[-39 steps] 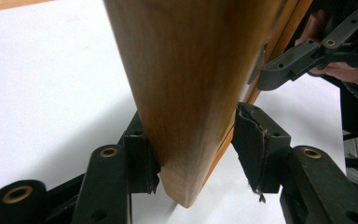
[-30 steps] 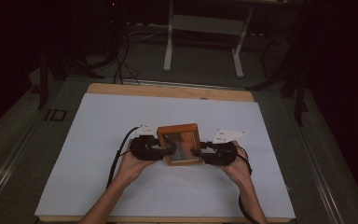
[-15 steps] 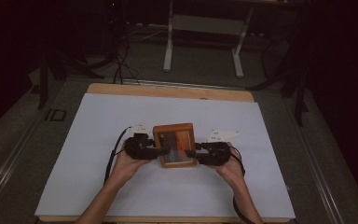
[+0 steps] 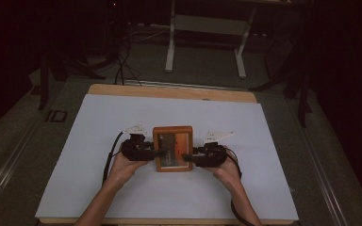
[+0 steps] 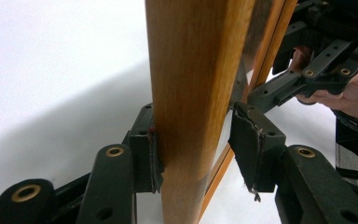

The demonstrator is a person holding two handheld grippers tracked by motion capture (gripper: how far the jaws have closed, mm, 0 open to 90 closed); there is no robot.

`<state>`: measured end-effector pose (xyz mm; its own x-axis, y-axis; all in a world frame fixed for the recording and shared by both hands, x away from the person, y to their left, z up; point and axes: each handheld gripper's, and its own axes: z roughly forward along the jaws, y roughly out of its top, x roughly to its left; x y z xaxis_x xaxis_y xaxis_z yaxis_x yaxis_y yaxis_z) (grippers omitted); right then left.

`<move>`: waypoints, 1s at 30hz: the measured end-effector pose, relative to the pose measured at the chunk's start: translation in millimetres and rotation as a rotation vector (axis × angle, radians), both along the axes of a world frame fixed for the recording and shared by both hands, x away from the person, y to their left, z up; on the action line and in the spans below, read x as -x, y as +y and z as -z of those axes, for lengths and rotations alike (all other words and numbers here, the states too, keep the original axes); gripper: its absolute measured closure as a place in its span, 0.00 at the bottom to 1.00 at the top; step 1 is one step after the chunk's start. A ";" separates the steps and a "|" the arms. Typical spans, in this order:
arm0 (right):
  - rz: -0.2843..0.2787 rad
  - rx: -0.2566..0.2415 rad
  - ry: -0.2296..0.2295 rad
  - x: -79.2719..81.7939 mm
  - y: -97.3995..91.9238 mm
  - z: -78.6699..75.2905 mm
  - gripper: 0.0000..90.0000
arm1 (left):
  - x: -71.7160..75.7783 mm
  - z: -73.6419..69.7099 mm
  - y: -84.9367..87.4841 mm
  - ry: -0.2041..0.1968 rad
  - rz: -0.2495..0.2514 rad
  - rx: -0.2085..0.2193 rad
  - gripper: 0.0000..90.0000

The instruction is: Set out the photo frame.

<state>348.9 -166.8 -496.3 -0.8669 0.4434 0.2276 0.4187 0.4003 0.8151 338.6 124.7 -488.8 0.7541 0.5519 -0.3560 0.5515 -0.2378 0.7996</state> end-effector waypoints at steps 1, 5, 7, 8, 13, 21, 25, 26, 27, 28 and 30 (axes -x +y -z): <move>0.001 -0.002 0.008 -0.6 0.6 1.2 0.66 | -0.3 0.3 0.7 0.000 -0.002 -0.002 0.62; 0.004 -0.010 0.029 -2.9 2.9 5.5 0.66 | -0.6 1.8 2.6 0.008 -0.015 0.000 0.62; 0.003 -0.012 0.041 -3.5 3.9 7.3 0.66 | -0.5 2.3 3.0 0.006 -0.017 -0.004 0.62; 0.001 -0.008 0.042 -3.7 4.2 8.3 0.66 | -0.6 2.7 2.9 0.004 -0.019 -0.008 0.62; 0.004 0.003 0.054 -4.5 6.0 14.3 0.66 | -3.2 6.6 4.1 0.007 -0.027 -0.004 0.62; 0.008 -0.001 0.057 -4.1 5.7 15.7 0.67 | -5.0 8.5 3.3 -0.002 -0.035 0.004 0.60; 0.008 -0.001 0.061 -3.7 5.3 15.9 0.67 | -5.4 8.8 2.7 -0.007 -0.037 0.006 0.59; 0.007 -0.003 0.062 -3.7 5.3 16.1 0.67 | -5.4 8.8 2.7 -0.008 -0.037 0.005 0.59; 0.007 -0.003 0.061 -3.6 5.1 16.2 0.67 | -5.5 8.9 2.8 -0.008 -0.036 0.005 0.59; 0.005 -0.004 0.062 -3.5 5.1 16.3 0.68 | -5.6 9.0 2.9 -0.008 -0.036 0.006 0.59; 0.005 -0.003 0.059 -3.1 5.3 16.1 0.68 | -5.4 8.8 3.0 -0.005 -0.037 0.005 0.59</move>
<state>352.0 -161.5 -512.4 -0.8499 0.4464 0.2801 0.4682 0.3956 0.7901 344.0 127.7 -497.7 0.7349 0.5775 -0.3554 0.5559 -0.2130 0.8035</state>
